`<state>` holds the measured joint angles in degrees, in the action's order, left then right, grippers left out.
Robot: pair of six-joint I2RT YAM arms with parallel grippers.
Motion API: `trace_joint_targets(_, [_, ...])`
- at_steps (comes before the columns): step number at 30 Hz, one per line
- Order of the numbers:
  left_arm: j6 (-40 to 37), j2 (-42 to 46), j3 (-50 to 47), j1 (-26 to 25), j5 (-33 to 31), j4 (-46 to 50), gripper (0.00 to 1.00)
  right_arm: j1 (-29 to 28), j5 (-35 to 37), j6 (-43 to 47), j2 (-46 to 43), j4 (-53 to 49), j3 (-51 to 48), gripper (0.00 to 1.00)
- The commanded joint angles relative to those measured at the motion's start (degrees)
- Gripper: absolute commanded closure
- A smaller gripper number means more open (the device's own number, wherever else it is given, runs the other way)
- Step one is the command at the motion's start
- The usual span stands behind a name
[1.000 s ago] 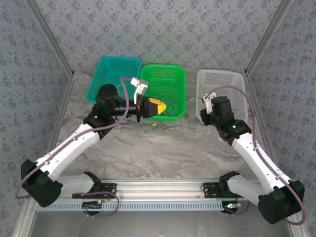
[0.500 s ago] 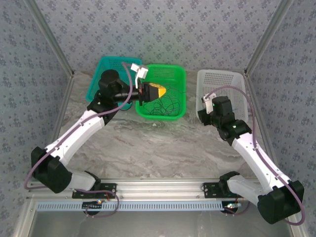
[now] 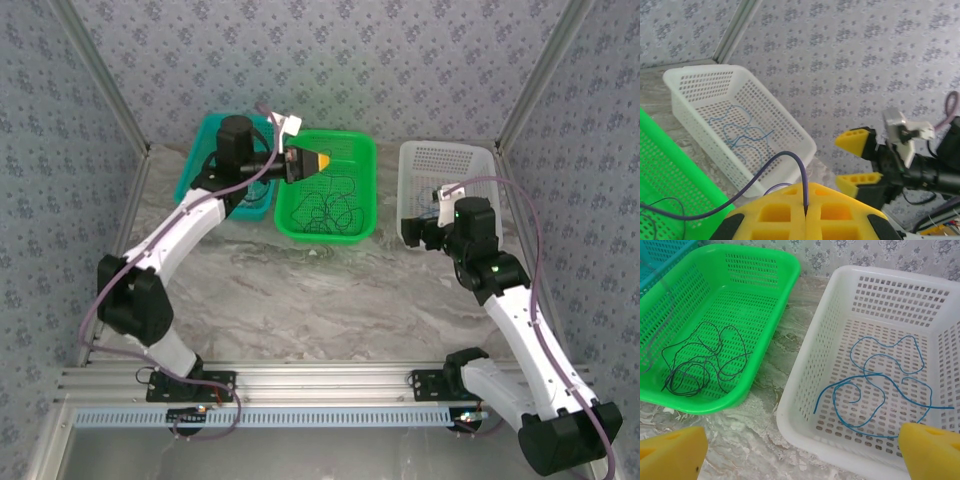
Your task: Untangle the cables
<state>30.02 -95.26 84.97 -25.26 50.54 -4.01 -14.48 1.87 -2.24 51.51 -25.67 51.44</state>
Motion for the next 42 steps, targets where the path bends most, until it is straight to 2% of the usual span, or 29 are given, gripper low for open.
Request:
trace_joint_targets(1, [-1.5,-3.9,5.1,0.7,2.7,0.2,0.97,0.4,-1.0,-1.6,-1.2,-2.6,0.6,0.00])
trace_joint_targets(11, [-4.5,-18.4,16.8,3.2,0.8,3.1,0.97,0.6,0.1,-3.7,-3.9,-3.9,-2.8,0.00])
trace_joint_targets(12, [-4.9,-19.7,17.4,3.2,0.2,3.8,0.95,0.6,0.1,-3.9,-4.3,-3.5,-3.3,0.00])
trace_joint_targets(14, [-5.4,-21.6,17.4,3.1,-1.4,5.0,0.82,0.6,-0.2,-4.1,-4.9,-2.8,-4.2,0.00])
trace_joint_targets(16, [-6.3,-22.6,16.2,2.9,-1.7,5.8,0.75,0.7,-0.1,-4.2,-5.4,-1.9,-5.2,0.00])
trace_joint_targets(19, [-10.1,-22.6,15.1,2.2,-4.1,10.4,0.54,1.0,0.8,-4.2,-5.7,-0.7,-6.3,0.00])
trace_joint_targets(24, [-14.5,-20.3,14.1,1.7,-7.8,15.1,0.15,1.4,1.6,-4.0,-5.7,0.7,-7.3,0.00])
trace_joint_targets(25, [-15.4,-19.5,13.8,1.7,-8.8,15.9,0.02,1.5,2.1,-3.8,-5.7,1.0,-7.6,0.00])
trace_joint_targets(28, [-18.8,-16.6,13.4,1.8,-14.8,18.9,0.01,2.8,4.0,-3.8,-5.2,4.3,-8.8,0.00])
trace_joint_targets(32, [-20.9,-11.8,10.0,3.9,-27.4,19.6,0.00,6.0,0.5,-3.4,-0.4,7.8,-7.8,0.01])
trace_joint_targets(37, [-20.5,-7.9,5.9,9.9,-31.3,19.0,0.01,7.9,1.5,-3.2,5.2,9.3,-6.0,0.02])
trace_joint_targets(42, [-24.3,-4.0,0.9,10.7,-36.8,19.2,0.01,9.4,3.0,-3.0,5.6,15.5,-9.0,0.01])
